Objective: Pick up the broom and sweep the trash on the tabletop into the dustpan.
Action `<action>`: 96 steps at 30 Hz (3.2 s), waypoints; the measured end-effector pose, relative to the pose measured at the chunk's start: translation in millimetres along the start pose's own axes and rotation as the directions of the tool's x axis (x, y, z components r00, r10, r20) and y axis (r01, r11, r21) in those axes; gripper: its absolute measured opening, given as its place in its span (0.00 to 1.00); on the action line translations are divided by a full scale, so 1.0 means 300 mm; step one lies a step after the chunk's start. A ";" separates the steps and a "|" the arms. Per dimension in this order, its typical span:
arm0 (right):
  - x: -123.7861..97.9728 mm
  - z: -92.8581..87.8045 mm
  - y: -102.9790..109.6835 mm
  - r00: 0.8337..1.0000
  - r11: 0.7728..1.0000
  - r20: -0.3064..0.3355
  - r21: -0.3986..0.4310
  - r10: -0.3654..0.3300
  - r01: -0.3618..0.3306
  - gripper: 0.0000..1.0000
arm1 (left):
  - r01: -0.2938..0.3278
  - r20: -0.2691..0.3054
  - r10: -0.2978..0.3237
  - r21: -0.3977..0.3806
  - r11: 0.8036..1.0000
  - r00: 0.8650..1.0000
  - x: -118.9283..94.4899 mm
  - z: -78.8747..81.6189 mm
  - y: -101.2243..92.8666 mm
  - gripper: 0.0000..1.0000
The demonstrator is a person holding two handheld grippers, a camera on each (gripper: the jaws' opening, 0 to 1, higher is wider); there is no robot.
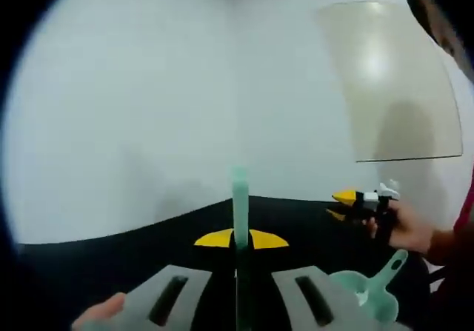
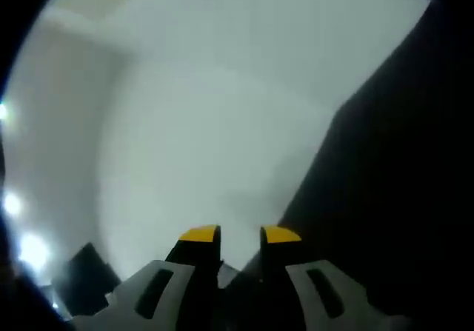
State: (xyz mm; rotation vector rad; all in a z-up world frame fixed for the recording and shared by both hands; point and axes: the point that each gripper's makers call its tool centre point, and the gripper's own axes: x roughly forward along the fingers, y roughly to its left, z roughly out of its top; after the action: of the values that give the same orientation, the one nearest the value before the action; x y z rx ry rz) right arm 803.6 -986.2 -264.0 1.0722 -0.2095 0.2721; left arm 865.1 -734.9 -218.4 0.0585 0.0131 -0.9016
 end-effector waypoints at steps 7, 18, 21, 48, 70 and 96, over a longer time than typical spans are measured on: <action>-0.004 0.004 0.007 1.000 1.000 0.006 0.012 0.008 -0.008 0.23 | 0.098 0.079 -0.117 0.207 0.973 0.990 0.148 0.052 0.071 0.04; -0.002 0.009 0.008 1.000 0.999 0.012 0.035 0.014 -0.014 0.23 | 0.565 -0.101 -0.557 0.183 0.804 0.825 0.178 -0.020 -0.027 0.04; -0.002 0.009 0.008 1.000 0.999 0.013 0.036 0.014 -0.015 0.23 | 0.625 -0.173 -0.602 0.157 0.765 0.780 0.059 -0.055 -0.023 0.05; 0.008 0.008 -0.006 1.000 0.999 0.011 0.045 0.003 -0.004 0.23 | 0.431 -0.413 -0.348 0.124 0.894 0.842 -0.076 -0.010 0.120 0.04; 0.005 0.000 -0.018 1.000 0.998 0.011 0.058 -0.021 0.020 0.23 | 0.737 -0.309 -0.669 0.283 0.614 0.676 0.047 -0.067 0.029 0.04; -0.010 0.033 0.014 0.997 0.983 0.056 0.174 0.051 -0.060 0.22 | 0.139 -0.375 -0.057 0.196 0.971 0.925 -0.264 -0.025 0.005 0.04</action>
State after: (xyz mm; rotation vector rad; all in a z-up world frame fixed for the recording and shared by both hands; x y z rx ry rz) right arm 799.1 -993.4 -256.7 1.2503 -0.2652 0.3175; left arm 817.3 -671.5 -222.9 0.4374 0.2681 -0.9797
